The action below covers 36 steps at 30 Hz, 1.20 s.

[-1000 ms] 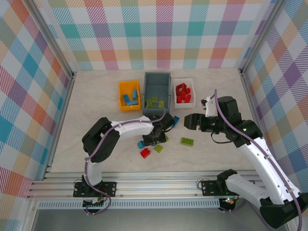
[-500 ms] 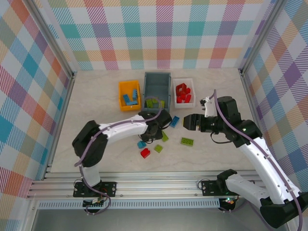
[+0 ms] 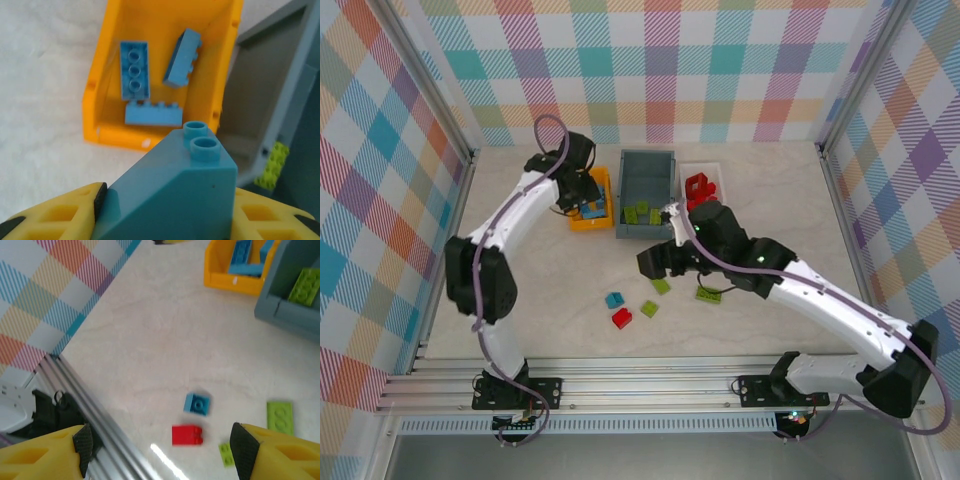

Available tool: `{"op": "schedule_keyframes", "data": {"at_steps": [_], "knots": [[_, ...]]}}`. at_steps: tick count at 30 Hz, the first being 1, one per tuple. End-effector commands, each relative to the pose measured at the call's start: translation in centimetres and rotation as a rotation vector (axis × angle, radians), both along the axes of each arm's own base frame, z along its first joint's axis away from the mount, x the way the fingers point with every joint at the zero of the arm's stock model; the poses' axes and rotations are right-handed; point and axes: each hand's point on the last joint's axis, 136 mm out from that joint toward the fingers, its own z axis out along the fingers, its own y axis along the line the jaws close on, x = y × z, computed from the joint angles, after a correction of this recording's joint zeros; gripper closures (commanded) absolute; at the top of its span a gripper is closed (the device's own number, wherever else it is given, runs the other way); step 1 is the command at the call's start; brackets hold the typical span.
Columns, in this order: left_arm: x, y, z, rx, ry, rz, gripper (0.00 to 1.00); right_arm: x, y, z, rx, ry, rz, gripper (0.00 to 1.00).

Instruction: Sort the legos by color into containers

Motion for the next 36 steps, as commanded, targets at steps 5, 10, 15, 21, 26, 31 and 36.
{"op": "schedule_keyframes", "data": {"at_steps": [5,10,15,21,26,31,36], "knots": [[6.4,0.3,-4.1,-0.004,0.059,-0.081,0.57,3.1,3.5,3.3,0.093,-0.128,-0.043,0.25],[7.7,0.8,-6.1,-0.002,0.085,-0.06,0.52,3.1,3.5,2.2,0.081,-0.102,-0.049,0.25],[7.8,0.8,-6.9,-0.017,0.103,-0.052,0.4,2.7,3.0,1.3,0.066,-0.078,-0.056,0.25],[7.0,0.3,-2.5,-0.056,0.027,-0.06,0.33,2.1,2.1,0.6,0.041,-0.068,-0.055,0.23],[4.7,-0.7,3.9,-0.121,-0.096,-0.061,0.35,0.7,1.2,-1.9,-0.039,-0.045,-0.028,0.25],[-1.0,-1.0,9.8,-0.159,-0.213,-0.043,0.35,-3.1,2.4,-6.9,-0.239,-0.024,0.076,0.25],[-10.3,0.2,11.6,-0.234,-0.259,-0.046,0.35,-7.5,4.7,-11.9,-0.373,0.041,0.153,0.21]]}}
